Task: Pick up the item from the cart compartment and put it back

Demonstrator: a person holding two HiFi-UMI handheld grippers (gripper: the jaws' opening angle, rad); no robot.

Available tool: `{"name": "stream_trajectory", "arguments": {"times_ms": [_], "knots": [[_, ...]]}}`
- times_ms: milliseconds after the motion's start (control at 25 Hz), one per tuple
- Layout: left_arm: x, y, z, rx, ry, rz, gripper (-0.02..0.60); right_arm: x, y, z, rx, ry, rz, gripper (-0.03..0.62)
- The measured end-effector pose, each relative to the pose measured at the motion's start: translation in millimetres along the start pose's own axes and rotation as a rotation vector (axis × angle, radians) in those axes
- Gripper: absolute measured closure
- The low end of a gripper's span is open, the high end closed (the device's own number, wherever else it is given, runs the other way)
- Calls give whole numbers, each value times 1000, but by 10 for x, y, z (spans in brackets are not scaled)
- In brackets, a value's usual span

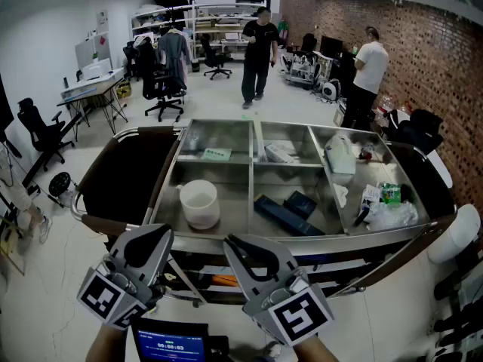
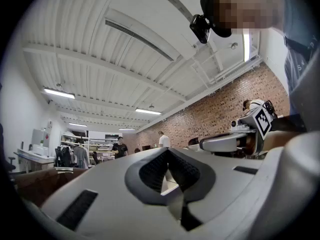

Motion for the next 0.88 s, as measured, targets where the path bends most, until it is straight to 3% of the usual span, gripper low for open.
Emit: {"name": "stream_trajectory", "arguments": {"times_ms": [280,440,680,720,800,880], "knots": [[158,-107,22,-10,31,-15,572,162,88,129,-21,-37,-42,565],[353,-121,229,-21,103,54,571,320,408,158,-44,-49,-94,565],[527,-33,671,-12,131,112,548,504,1130,344,-46,-67,-191,563],[532,-35,742,-5,131,119,548,497,1293,417,-40,-69,-202,552],[506,-37,876,10,121,137,548,418,1636,591,-26,-81,-210,465],[468,-62,986,35,106,160,547,264,1963,773,-23,-116,-179,466]]}}
Point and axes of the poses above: the fingertips, and each gripper's own axes: z forward along the fingers, y to its right, x out of its top, the point moved 1 cm from there along -z, backward along the fingers, and after that the axes turned 4 degrees about x, right-handed, at the moved point
